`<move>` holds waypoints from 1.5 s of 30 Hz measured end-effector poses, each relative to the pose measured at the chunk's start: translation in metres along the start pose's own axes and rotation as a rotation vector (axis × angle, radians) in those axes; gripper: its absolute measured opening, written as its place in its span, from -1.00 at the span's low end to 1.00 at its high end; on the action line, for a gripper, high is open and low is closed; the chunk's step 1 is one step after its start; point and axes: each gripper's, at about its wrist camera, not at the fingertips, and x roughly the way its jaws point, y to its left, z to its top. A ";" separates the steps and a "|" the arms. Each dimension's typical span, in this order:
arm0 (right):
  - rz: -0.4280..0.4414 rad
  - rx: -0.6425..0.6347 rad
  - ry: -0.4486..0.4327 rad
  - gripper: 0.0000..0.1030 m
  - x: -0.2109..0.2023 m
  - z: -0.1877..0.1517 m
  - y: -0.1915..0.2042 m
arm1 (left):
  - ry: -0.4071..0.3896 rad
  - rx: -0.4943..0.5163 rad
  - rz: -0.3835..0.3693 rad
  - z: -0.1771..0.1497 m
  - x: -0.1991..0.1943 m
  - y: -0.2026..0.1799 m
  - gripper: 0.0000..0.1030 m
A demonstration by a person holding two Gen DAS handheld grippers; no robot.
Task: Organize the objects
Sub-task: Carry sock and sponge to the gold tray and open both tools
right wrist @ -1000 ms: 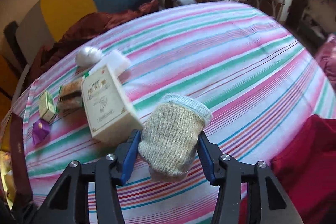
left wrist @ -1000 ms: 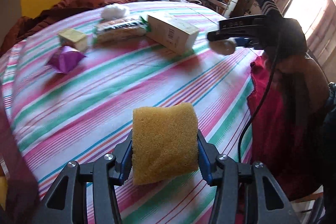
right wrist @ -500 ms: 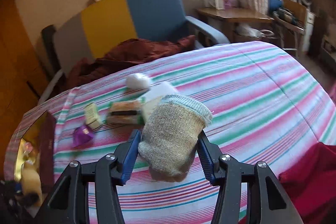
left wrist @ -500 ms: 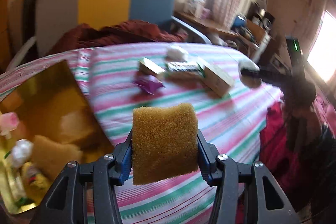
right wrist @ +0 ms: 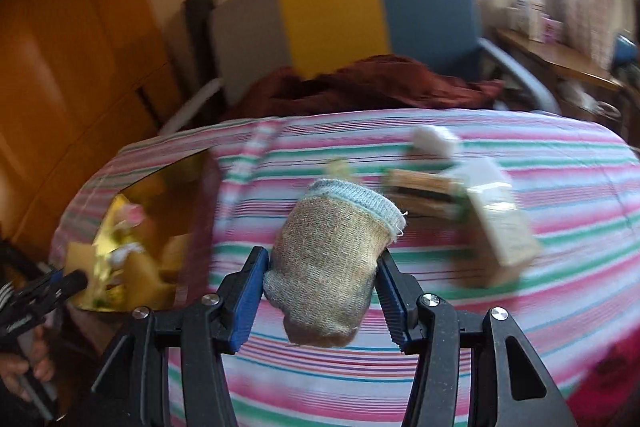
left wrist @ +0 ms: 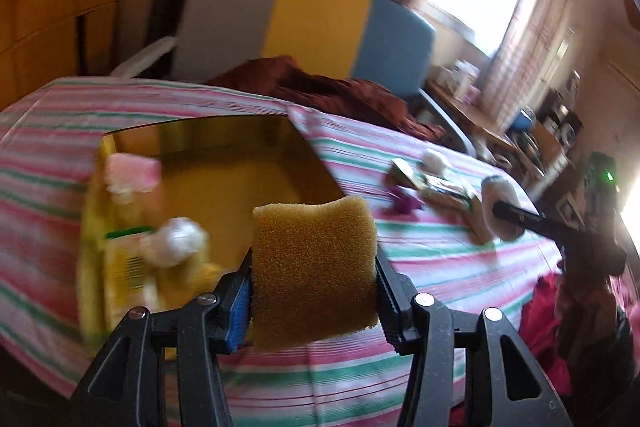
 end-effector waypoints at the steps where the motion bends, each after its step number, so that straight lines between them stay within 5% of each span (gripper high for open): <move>1: 0.031 -0.020 0.007 0.04 0.004 0.001 0.014 | -0.006 -0.011 0.011 0.000 -0.004 0.007 0.02; 8: 0.198 -0.131 0.057 0.04 0.031 -0.006 0.098 | -0.036 -0.123 0.096 -0.004 -0.021 0.058 0.03; 13: 0.240 -0.189 0.085 0.04 0.049 -0.009 0.134 | -0.019 -0.177 0.156 -0.008 -0.016 0.081 0.07; 19: 0.216 -0.190 0.146 0.11 0.075 -0.016 0.142 | 0.045 -0.235 0.162 -0.018 0.002 0.095 0.48; 23: 0.207 -0.187 0.202 0.27 0.092 -0.028 0.141 | 0.044 -0.226 0.184 -0.021 0.001 0.095 0.48; 32: 0.207 -0.151 0.184 0.60 0.076 -0.031 0.129 | -0.043 -0.157 0.268 -0.009 -0.025 0.080 0.48; 45: 0.182 -0.163 0.136 0.79 0.055 -0.035 0.133 | -0.048 -0.015 0.288 0.000 -0.027 0.037 0.48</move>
